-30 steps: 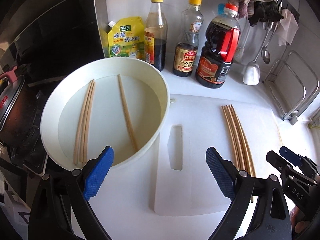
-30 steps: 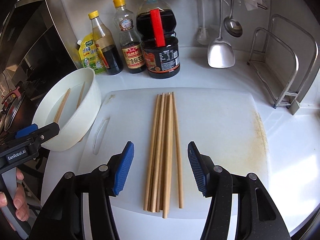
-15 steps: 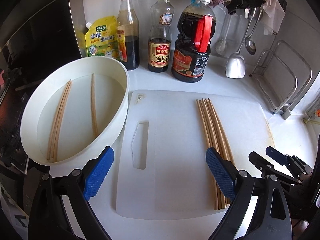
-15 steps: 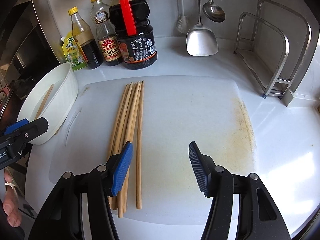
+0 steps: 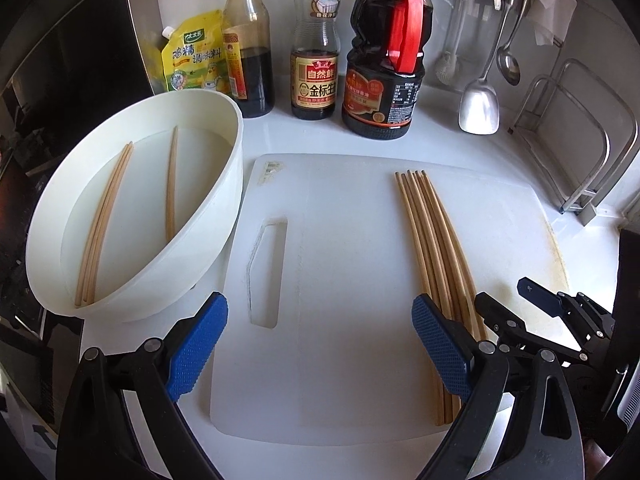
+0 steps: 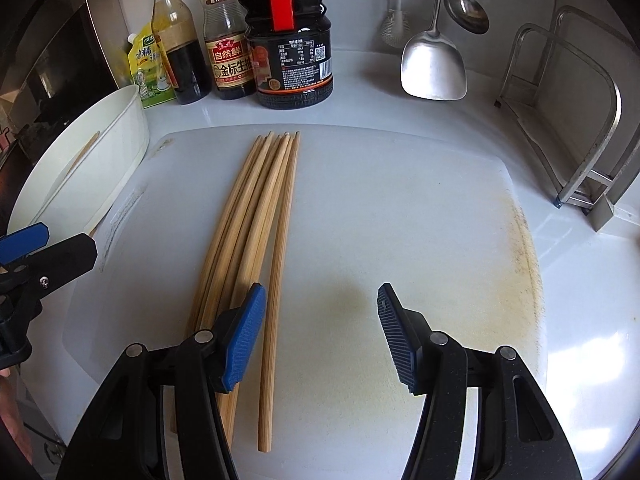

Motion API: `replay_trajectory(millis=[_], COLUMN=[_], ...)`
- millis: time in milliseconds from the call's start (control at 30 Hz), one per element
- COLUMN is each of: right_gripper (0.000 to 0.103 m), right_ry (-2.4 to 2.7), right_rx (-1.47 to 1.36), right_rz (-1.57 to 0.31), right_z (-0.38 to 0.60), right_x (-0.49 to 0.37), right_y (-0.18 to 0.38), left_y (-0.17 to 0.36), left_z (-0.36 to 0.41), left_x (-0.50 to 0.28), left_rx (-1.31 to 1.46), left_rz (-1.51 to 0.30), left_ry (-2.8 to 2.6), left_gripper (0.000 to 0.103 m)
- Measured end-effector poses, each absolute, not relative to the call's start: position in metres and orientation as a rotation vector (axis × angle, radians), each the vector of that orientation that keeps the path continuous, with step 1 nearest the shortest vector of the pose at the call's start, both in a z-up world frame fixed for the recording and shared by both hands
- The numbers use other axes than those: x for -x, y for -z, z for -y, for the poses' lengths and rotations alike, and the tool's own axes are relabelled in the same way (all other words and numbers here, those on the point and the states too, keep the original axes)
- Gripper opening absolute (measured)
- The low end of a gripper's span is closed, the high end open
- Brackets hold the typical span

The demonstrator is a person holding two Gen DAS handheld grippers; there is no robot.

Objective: Organize utensils
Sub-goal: 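Move both open tools back over the remaining chopsticks on the board, then close the left tool on one chopstick while the right tool grasps another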

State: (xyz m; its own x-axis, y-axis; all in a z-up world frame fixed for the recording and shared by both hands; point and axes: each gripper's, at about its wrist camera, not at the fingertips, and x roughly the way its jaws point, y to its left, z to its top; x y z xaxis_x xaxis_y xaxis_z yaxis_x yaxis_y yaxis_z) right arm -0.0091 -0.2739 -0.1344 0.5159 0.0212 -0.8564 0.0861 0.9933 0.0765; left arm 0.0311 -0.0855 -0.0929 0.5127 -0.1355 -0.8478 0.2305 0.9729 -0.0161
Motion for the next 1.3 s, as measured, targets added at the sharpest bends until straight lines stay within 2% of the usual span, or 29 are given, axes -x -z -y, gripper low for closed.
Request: replay_trajectory(millis=[367, 1300], right_gripper=[0.056, 0.056], right_ry=[0.033, 0.021], right_rx=[-0.053, -0.118], right_rz=[-1.033, -0.99], right_z=[0.27, 0.319], right_x=[0.0, 0.007], right_y=[0.14, 0.141], left_y=[0.105, 0.144], left_z=[0.098, 0.127], left_x=[-0.032, -0.041], left_rx=[-0.109, -0.142], left_rz=[-1.019, -1.099], left_ry=[0.222, 0.213], left_gripper=[0.092, 0.093])
